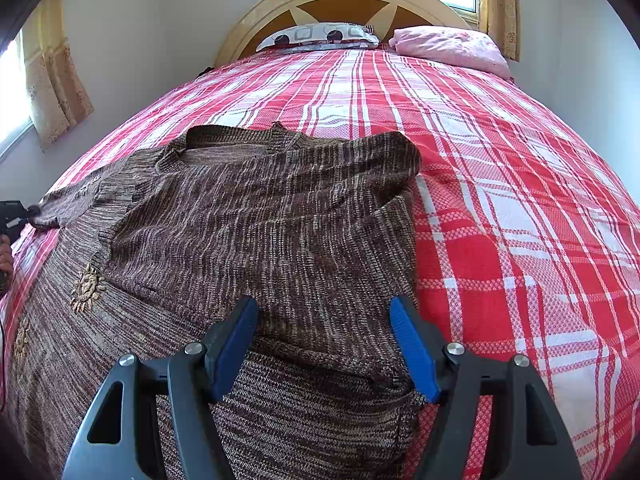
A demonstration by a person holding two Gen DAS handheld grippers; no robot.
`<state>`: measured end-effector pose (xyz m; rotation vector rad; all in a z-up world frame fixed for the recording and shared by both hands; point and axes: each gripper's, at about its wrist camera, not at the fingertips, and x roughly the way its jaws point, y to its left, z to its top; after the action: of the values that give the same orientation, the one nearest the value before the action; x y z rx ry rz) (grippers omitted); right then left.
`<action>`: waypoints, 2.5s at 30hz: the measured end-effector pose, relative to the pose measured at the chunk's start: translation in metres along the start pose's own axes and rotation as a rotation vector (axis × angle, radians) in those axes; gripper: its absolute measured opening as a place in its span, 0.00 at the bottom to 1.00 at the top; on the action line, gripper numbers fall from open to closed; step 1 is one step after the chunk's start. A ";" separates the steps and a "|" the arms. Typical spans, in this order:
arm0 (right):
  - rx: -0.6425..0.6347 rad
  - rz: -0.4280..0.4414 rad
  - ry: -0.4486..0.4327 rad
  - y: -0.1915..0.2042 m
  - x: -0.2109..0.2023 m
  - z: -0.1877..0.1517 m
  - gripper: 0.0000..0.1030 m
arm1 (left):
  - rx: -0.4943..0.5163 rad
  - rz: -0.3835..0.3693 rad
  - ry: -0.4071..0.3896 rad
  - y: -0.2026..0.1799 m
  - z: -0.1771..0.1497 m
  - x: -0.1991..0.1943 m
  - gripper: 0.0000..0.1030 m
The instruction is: Fold small clothes
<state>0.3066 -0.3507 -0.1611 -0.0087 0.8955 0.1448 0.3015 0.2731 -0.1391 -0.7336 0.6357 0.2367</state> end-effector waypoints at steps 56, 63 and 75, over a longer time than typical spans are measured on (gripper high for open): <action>-0.301 0.039 -0.036 0.149 -0.036 0.056 0.68 | 0.791 0.227 0.106 -0.156 -0.120 0.040 0.95; -0.519 0.034 0.061 0.250 0.048 0.052 0.64 | 0.753 0.194 0.127 -0.152 -0.118 0.045 0.99; -0.283 -0.016 0.052 0.188 0.057 0.104 0.07 | 0.745 0.166 0.149 -0.149 -0.119 0.047 1.00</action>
<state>0.3983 -0.1508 -0.1304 -0.2841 0.9204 0.2566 0.3464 0.0825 -0.1538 0.0203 0.8577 0.0822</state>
